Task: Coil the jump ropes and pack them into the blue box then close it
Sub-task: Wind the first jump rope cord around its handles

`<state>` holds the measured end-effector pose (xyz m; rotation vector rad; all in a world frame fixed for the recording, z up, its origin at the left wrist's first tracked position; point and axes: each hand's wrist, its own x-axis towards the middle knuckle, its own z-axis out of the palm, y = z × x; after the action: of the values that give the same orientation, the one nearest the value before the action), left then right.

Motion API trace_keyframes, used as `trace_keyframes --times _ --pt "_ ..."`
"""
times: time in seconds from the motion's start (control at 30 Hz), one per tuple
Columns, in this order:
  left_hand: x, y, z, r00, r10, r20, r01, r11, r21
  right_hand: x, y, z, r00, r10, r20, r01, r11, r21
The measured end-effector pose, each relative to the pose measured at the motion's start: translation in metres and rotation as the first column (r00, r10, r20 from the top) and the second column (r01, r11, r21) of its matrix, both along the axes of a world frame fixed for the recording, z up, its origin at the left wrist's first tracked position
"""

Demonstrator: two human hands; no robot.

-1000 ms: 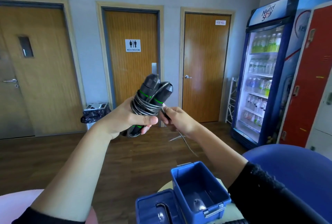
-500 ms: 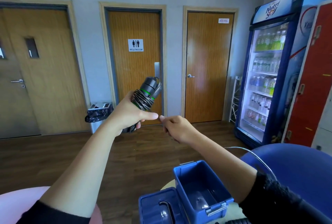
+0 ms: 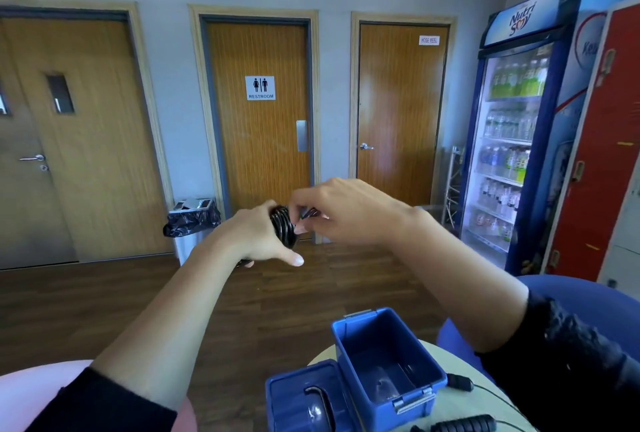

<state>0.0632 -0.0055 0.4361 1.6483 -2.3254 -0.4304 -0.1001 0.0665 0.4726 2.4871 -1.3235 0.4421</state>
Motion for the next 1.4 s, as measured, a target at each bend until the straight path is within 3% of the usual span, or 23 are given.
trace_keyframes --times 0.1,0.17,0.33,0.43,0.57,0.67,0.8,0.93,1.03,1.17,1.27,1.4 --pt "-0.006 0.018 0.006 0.984 -0.14 0.107 0.141 0.99 -0.01 0.0 -0.009 0.019 0.989 0.139 0.044 -0.141 0.988 0.06" --pt "-0.008 0.03 0.011 0.975 -0.21 0.073 0.21 0.978 0.007 0.0 -0.018 0.027 0.971 0.181 0.158 -0.201 0.972 0.121" --pt "-0.002 0.034 0.011 0.895 -0.411 -0.175 0.432 0.896 0.102 -0.007 -0.038 0.026 0.892 0.17 0.419 -0.322 0.889 0.325" --pt "0.003 0.032 0.009 0.796 -0.497 -0.346 0.551 0.832 0.072 -0.013 -0.047 0.009 0.764 0.117 0.634 -0.415 0.842 0.345" --pt "0.007 0.028 0.001 0.736 -0.504 -0.451 0.581 0.813 0.04 -0.016 -0.05 -0.018 0.626 0.052 0.778 -0.473 0.819 0.325" --pt "0.011 0.026 -0.006 0.697 -0.49 -0.523 0.572 0.82 -0.007 -0.022 -0.045 -0.033 0.569 -0.007 0.822 -0.456 0.83 0.323" --pt "0.018 0.025 -0.003 0.531 -0.472 -0.704 0.588 0.803 -0.096 -0.031 -0.048 -0.062 0.518 -0.139 0.844 -0.38 0.847 0.373" --pt "0.012 0.023 -0.006 0.445 -0.492 -0.748 0.619 0.773 -0.141 -0.014 -0.046 -0.079 0.492 -0.18 0.852 -0.325 0.87 0.371" --pt "0.007 0.018 -0.013 0.398 -0.386 -0.832 0.558 0.822 -0.114 -0.002 -0.042 -0.086 0.412 -0.213 0.886 -0.314 0.88 0.358" --pt "0.007 0.01 -0.016 0.454 -0.146 -0.879 0.347 0.937 0.024 -0.004 -0.037 -0.092 0.493 -0.236 0.837 -0.14 0.929 0.344" --pt "0.011 0.004 -0.012 0.554 -0.04 -0.832 0.172 0.983 0.067 -0.009 -0.028 -0.093 0.632 -0.255 0.732 -0.003 0.944 0.331" --pt "0.006 -0.005 -0.015 0.702 0.063 -0.709 0.015 0.995 0.103 -0.008 -0.012 -0.081 0.83 -0.286 0.479 0.207 0.955 0.212"
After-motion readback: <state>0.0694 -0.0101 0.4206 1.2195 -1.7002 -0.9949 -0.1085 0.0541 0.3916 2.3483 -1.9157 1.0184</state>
